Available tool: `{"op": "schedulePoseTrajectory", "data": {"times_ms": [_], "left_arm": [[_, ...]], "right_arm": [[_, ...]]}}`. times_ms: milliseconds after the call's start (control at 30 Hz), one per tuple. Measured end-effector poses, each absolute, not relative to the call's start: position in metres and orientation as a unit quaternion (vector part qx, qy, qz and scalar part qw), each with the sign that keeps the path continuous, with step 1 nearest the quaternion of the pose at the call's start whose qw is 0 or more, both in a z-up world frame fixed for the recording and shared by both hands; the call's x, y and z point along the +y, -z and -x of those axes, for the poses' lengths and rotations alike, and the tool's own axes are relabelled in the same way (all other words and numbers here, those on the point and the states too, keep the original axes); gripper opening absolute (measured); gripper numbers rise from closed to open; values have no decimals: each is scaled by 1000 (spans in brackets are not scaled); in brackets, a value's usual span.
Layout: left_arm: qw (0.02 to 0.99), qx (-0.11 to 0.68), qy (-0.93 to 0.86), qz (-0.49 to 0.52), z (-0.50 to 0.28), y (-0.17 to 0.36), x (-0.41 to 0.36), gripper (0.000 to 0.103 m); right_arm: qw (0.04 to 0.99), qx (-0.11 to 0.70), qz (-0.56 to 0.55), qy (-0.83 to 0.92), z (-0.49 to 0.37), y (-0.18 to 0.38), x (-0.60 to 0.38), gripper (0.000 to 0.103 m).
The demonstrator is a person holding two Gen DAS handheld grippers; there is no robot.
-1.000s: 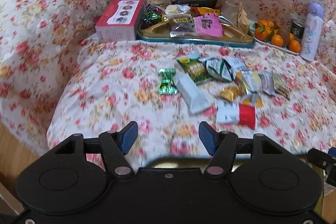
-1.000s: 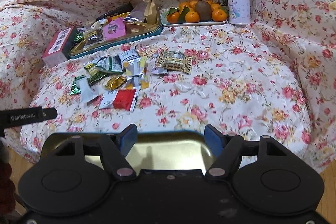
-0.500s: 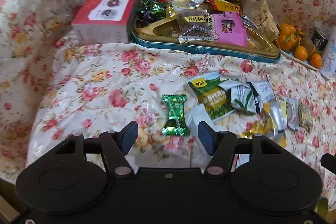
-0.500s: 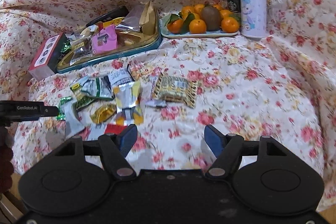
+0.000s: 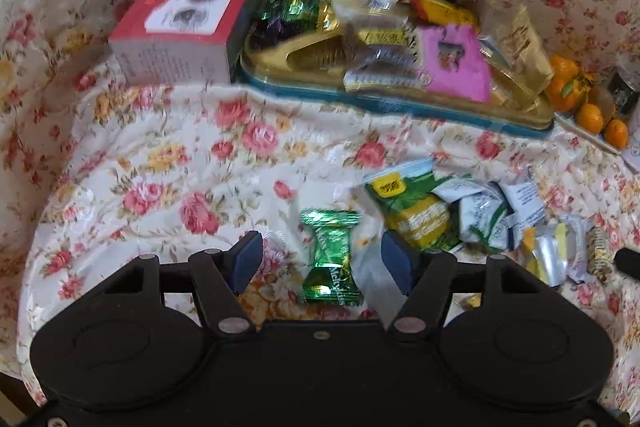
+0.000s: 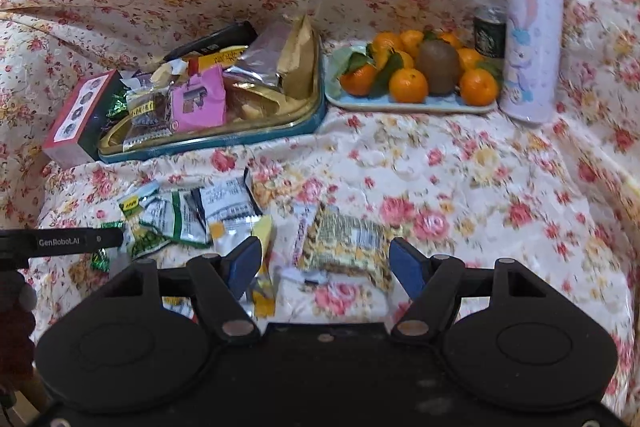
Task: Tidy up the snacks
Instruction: 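Grasp the green candy with the left tool while the right grasps the patterned biscuit packet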
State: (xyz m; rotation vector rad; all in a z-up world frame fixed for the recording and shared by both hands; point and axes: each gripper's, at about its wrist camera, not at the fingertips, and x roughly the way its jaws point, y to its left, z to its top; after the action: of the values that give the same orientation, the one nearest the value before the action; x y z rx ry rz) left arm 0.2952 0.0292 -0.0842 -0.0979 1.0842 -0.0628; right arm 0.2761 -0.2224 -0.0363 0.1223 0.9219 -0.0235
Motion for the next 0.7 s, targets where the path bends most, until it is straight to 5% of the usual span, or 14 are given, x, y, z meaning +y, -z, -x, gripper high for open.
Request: {"op": "schedulePoseTrajectory", "data": {"times_ms": [700], "left_arm": [[877,478,41,-14,-284,94,17,70]], "right_arm": [[879,468,-71,53,-295,66,-241,75]]}}
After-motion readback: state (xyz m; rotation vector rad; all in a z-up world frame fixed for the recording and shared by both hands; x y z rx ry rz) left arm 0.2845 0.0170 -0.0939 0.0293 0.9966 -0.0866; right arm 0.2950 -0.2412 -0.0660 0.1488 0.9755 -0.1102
